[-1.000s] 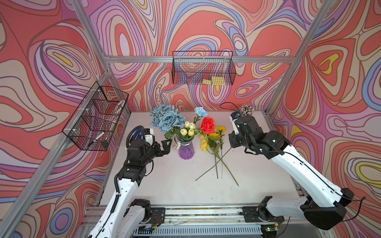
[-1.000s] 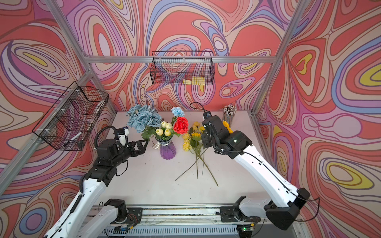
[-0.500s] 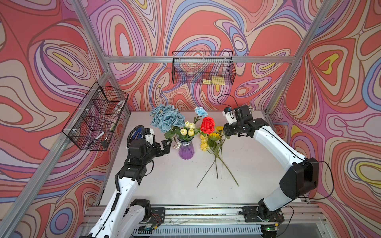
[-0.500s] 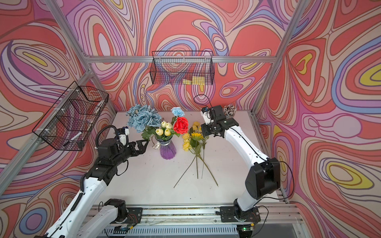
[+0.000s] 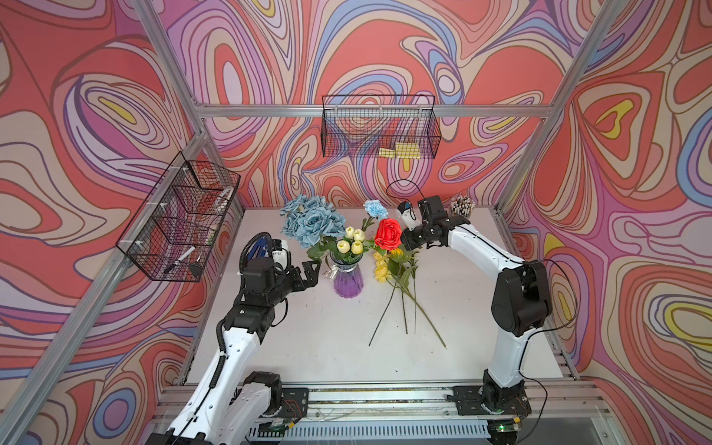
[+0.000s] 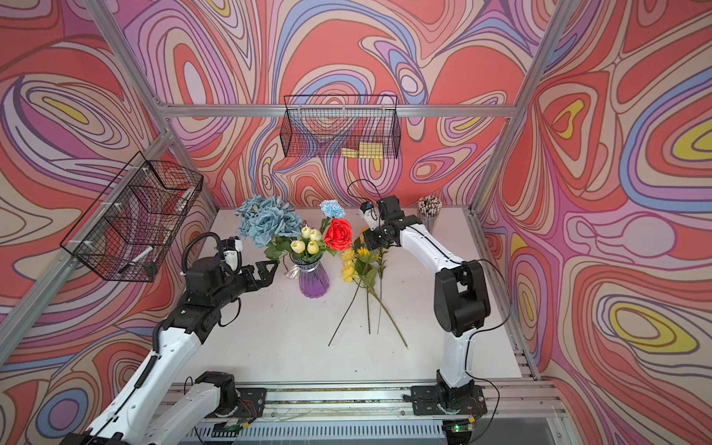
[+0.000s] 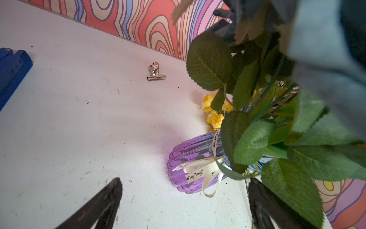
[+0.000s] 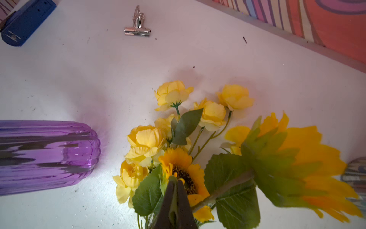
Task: Pick out yellow flowers from the vase
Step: Place the flower at the center of the board.
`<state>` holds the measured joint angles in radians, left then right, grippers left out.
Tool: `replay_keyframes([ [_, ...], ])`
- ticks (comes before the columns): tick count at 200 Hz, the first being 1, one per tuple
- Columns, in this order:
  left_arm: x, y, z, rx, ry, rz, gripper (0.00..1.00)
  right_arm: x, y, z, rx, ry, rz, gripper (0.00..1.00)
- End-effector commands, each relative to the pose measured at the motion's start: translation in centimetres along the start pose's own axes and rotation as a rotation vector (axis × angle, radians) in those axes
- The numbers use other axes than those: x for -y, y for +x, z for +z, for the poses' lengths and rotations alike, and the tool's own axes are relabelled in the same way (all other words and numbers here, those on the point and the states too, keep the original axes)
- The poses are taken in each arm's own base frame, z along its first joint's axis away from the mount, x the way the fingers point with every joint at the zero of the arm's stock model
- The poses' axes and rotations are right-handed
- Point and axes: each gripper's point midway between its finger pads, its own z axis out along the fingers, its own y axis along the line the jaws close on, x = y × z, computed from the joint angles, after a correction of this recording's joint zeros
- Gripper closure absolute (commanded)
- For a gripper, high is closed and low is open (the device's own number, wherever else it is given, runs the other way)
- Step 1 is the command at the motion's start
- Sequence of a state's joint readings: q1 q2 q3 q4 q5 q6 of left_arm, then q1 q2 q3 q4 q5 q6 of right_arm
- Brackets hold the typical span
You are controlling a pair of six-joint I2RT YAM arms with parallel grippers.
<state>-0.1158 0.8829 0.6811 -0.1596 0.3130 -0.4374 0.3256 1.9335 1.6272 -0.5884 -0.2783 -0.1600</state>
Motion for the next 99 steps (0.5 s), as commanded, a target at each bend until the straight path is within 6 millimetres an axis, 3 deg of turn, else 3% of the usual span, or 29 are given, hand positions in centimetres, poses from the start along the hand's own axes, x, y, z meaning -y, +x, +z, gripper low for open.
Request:
replay_keyframes([
  [1, -0.2, -1.0, 0.0, 0.021, -0.019, 0.018, 0.00, 0.5, -0.5, 1.1, 0.026, -0.006, 0.005, 1.00],
  [36, -0.6, -0.8, 0.5, 0.012, -0.035, 0.019, 0.00, 0.7, 0.5, 2.0, 0.009, -0.002, 0.033, 1.00],
  [53, -0.7, -0.9, 0.8, 0.011, -0.039, 0.018, 0.00, 0.7, 0.6, 1.8, 0.021, 0.003, 0.040, 0.77],
  [74, -0.9, -0.9, 0.9, 0.011, -0.049, 0.021, 0.00, 0.6, 0.1, 1.1, 0.061, 0.012, 0.048, 0.60],
  [99, -1.3, -1.0, 1.1, 0.010, -0.070, 0.042, 0.00, 0.8, -1.2, -0.7, 0.136, 0.052, 0.043, 0.49],
])
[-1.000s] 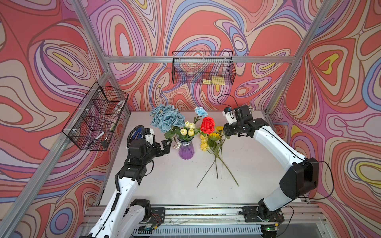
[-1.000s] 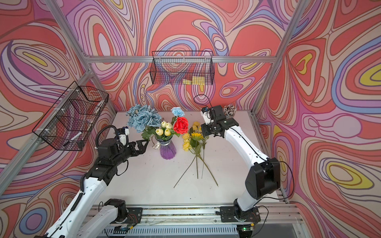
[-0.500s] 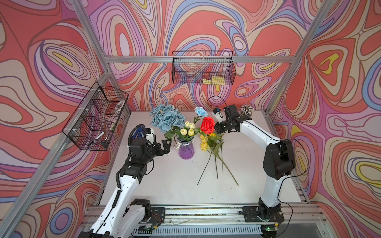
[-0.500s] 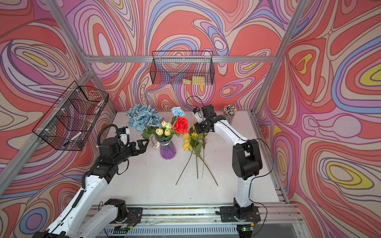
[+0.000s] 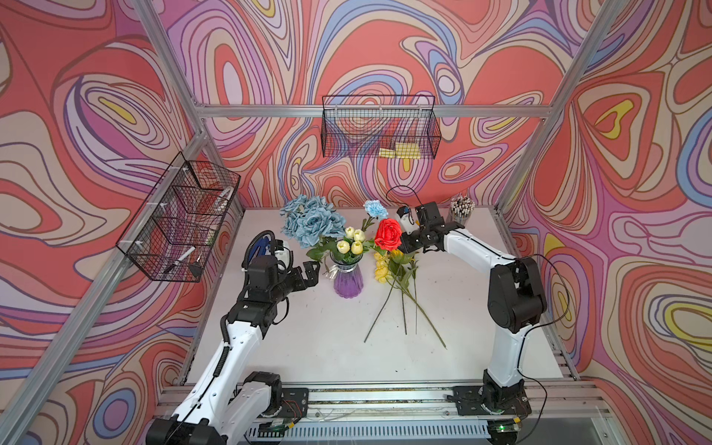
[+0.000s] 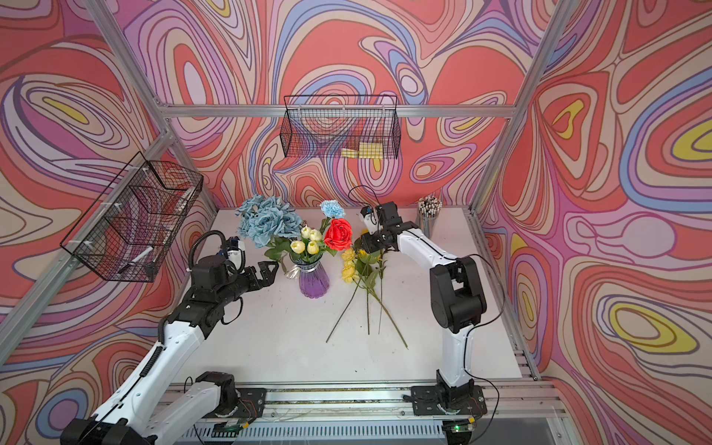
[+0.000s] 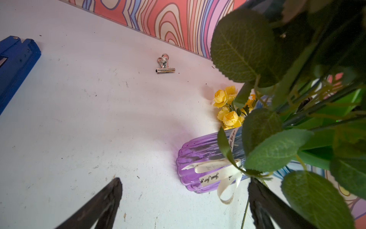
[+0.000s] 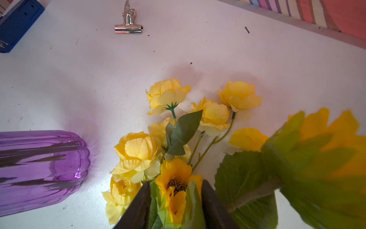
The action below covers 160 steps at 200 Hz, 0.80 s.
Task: Pick out yellow flowers from the vase
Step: Place the flower at the center of the board.
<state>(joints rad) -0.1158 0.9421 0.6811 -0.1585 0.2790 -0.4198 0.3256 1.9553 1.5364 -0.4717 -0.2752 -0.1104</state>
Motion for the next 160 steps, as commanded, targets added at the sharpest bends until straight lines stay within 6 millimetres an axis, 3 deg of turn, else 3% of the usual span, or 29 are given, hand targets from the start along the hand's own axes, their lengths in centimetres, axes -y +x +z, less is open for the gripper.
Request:
replay_keyframes([
  [1, 0.1, -1.8, -0.2, 0.048, -0.019, 0.037, 0.00, 0.3, -3.0, -3.2, 0.137, 0.049, -0.005, 0.49],
  [35, -0.9, -2.1, -0.1, 0.049, -0.076, 0.051, 0.00, 1.0, -4.2, -5.8, 0.209, 0.126, -0.004, 0.43],
  [40, -1.0, -2.3, -0.2, 0.056, -0.086, 0.055, 0.00, 1.0, -5.0, -7.4, 0.255, 0.148, -0.008, 0.42],
  [54, -1.5, -2.9, -0.4, 0.076, -0.124, 0.072, 0.00, 1.4, -5.7, -9.6, 0.326, 0.199, -0.002, 0.38],
  [81, -3.2, -3.6, -0.4, 0.110, -0.226, 0.129, 0.00, 3.4, -4.8, -13.2, 0.411, 0.319, 0.048, 0.32],
  [109, -7.3, -2.5, 0.7, 0.140, -0.396, 0.248, 0.00, 7.9, 0.6, -14.2, 0.425, 0.414, 0.174, 0.25],
  [122, -7.9, -1.7, 1.8, 0.179, -0.390, 0.355, 0.00, 9.6, 3.6, -14.6, 0.462, 0.477, 0.198, 0.21],
  [131, -9.1, 0.1, 2.5, 0.192, -0.401, 0.383, 0.00, 11.2, 5.6, -15.4, 0.499, 0.530, 0.245, 0.20],
  [151, -10.1, 0.7, 3.0, 0.269, -0.413, 0.404, 0.00, 13.8, 8.6, -16.2, 0.549, 0.603, 0.334, 0.14],
  [160, -10.6, 0.8, 3.3, 0.278, -0.431, 0.408, 0.00, 14.6, 10.2, -15.6, 0.527, 0.635, 0.348, 0.13],
])
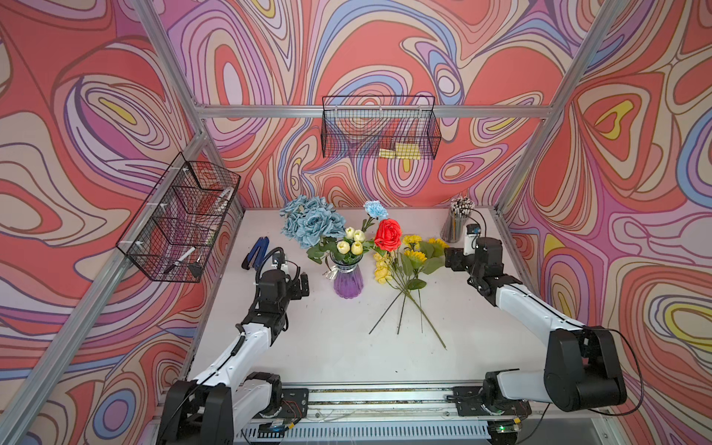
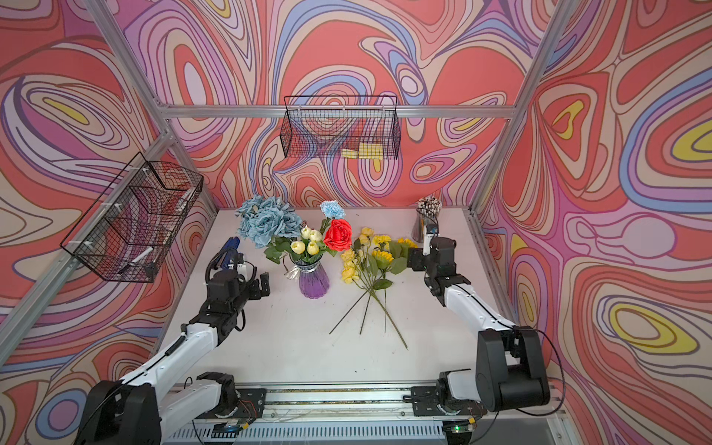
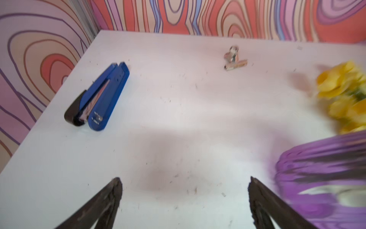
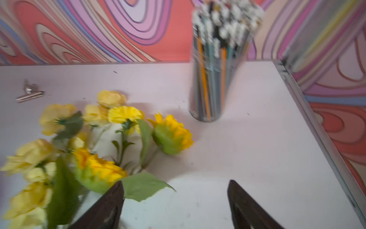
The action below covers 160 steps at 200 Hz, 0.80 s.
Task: Pick out yellow flowers from the vase
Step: Place the flower at the center of the board, then reset both arms
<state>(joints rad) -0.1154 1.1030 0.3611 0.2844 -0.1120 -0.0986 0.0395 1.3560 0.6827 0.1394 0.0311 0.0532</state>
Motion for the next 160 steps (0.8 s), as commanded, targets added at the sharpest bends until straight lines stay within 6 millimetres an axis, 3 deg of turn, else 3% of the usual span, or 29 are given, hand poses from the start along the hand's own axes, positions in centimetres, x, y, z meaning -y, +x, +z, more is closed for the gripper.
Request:
replay_keyframes([
  [1, -1.2, -4.0, 0.3, 0.218, -0.077, 0.055, 0.00, 2.6, -1.7, -0.2, 0.158, 0.093, 0.072, 0.13],
  [45, -2.6, -3.6, 2.9, 0.186, -0.153, 0.039, 0.00, 2.7, 2.1, 2.4, 0.145, 0.081, 0.049, 0.11],
  [82, -3.8, -2.7, 4.4, 0.232, -0.141, -0.029, 0.00, 3.5, 1.5, 1.7, 0.225, 0.111, 0.036, 0.11],
  [132, -3.0, -1.9, 5.6, 0.178, -0.098, -0.008, 0.00, 4.1, 1.5, 2.5, 0.198, 0.108, 0.032, 0.13],
  [160, -2.7, -2.0, 6.0, 0.165, -0.084, 0.005, 0.00, 5.5, 1.7, 0.9, 0.221, 0.188, 0.058, 0.13],
])
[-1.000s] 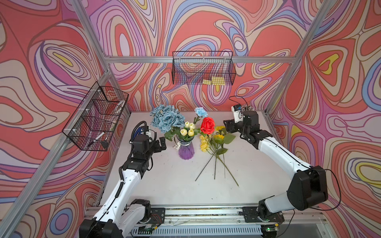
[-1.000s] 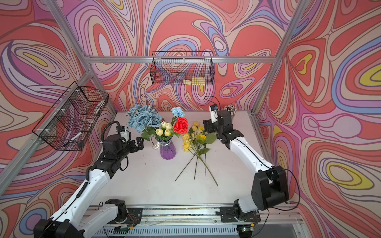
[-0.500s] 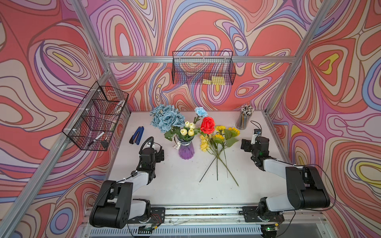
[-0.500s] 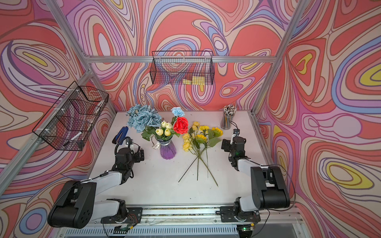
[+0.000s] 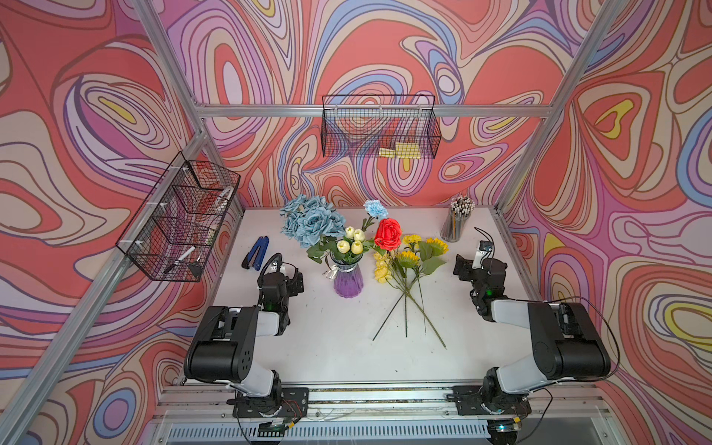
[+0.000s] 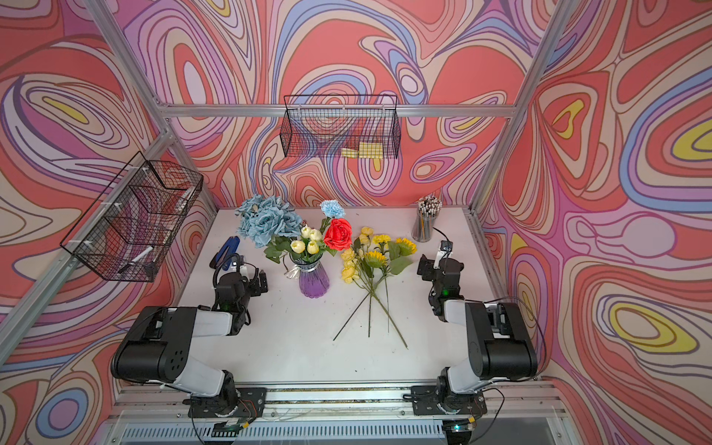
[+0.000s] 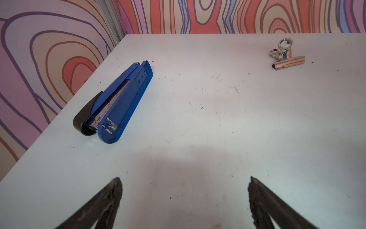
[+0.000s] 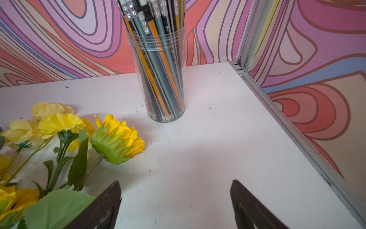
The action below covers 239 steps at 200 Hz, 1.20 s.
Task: Pick out yellow flowers from the vase
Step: Reset both arms
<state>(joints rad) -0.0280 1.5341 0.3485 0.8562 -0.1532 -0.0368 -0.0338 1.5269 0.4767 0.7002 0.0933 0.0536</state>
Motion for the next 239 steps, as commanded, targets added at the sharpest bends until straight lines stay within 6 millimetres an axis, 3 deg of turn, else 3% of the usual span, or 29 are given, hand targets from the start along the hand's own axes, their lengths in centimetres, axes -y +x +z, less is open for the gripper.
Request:
replay_keyframes([
  [1, 0.5, -1.7, 0.4, 0.039, 0.027, 0.001, 0.00, 1.5, -0.6, -1.1, 0.035, 0.071, 0.010, 0.13],
  [19, 0.6, -1.8, 0.3, 0.051, 0.030, 0.001, 0.00, 2.4, -0.7, -2.0, 0.063, 0.118, 0.020, 0.12],
  [55, 0.6, -1.8, 0.3, 0.053, 0.031, 0.002, 0.00, 2.7, -0.2, -1.6, 0.013, 0.142, 0.012, 0.06],
  [91, 0.6, -1.9, 0.3, 0.055, 0.030, 0.001, 0.00, 0.3, -1.3, -0.6, 0.093, 0.005, 0.026, 0.02],
  [121, 0.6, -1.8, 0.4, 0.054, 0.030, 0.002, 0.00, -1.5, 0.8, 1.3, 0.090, -0.097, 0.006, 0.02],
  [158, 0.6, -1.8, 0.3, 0.055, 0.030, 0.002, 0.00, -2.5, 1.2, 2.0, 0.044, -0.115, -0.033, 0.02],
  [239, 0.5, -1.8, 0.3, 0.056, 0.029, 0.001, 0.00, -2.5, 1.1, 1.9, 0.056, -0.114, -0.030, 0.02],
])
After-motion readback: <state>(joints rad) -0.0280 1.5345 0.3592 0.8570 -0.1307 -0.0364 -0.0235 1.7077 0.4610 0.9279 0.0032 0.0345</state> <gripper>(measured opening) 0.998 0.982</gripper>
